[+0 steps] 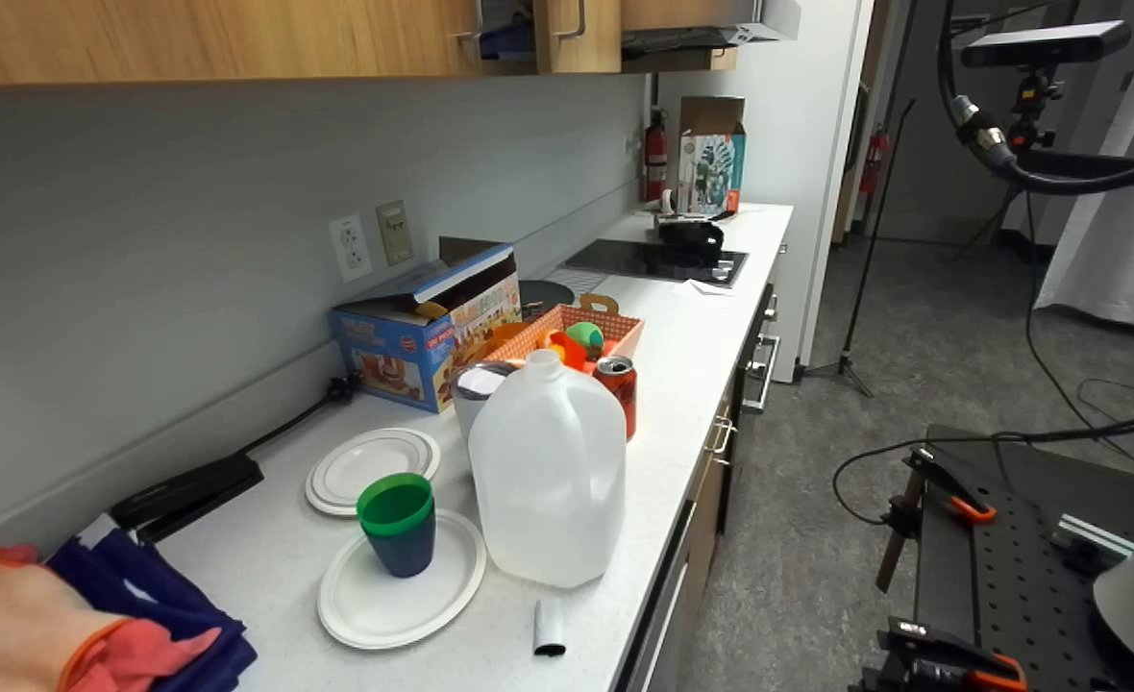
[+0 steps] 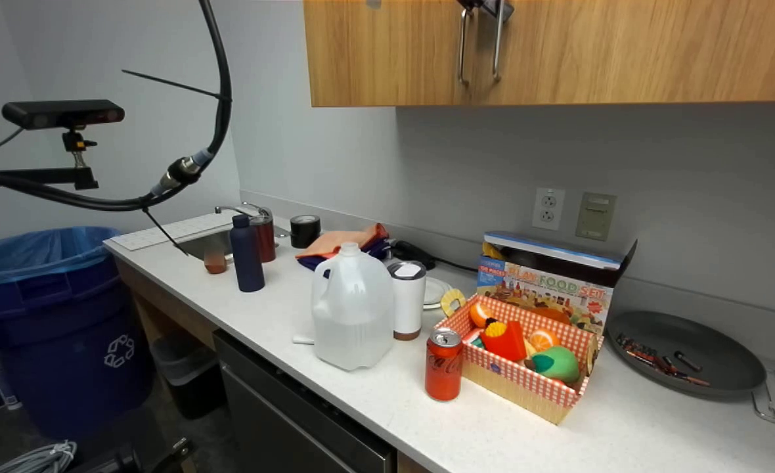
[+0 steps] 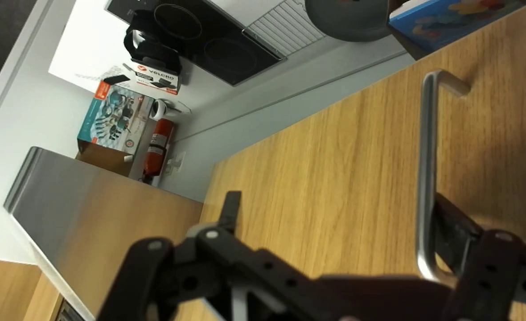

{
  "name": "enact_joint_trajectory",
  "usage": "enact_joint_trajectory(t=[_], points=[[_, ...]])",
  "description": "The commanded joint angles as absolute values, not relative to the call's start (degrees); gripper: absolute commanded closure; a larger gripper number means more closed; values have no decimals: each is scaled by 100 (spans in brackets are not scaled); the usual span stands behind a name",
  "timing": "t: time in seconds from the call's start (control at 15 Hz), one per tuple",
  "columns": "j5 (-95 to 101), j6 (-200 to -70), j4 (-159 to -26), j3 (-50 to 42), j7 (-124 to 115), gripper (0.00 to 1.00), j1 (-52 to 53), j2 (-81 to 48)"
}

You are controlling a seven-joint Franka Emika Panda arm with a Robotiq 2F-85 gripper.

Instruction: Open the top right cabinet door

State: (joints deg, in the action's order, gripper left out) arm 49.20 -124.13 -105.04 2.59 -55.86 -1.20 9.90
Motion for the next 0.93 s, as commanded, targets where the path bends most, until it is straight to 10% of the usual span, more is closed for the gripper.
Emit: enact_joint_trajectory(t=[0.0,0.87], points=[[4973,-11836,-11329,136,-5687,0,-351,1945],[5031,-9972,-12133,171,-5733,0,-899,3793]])
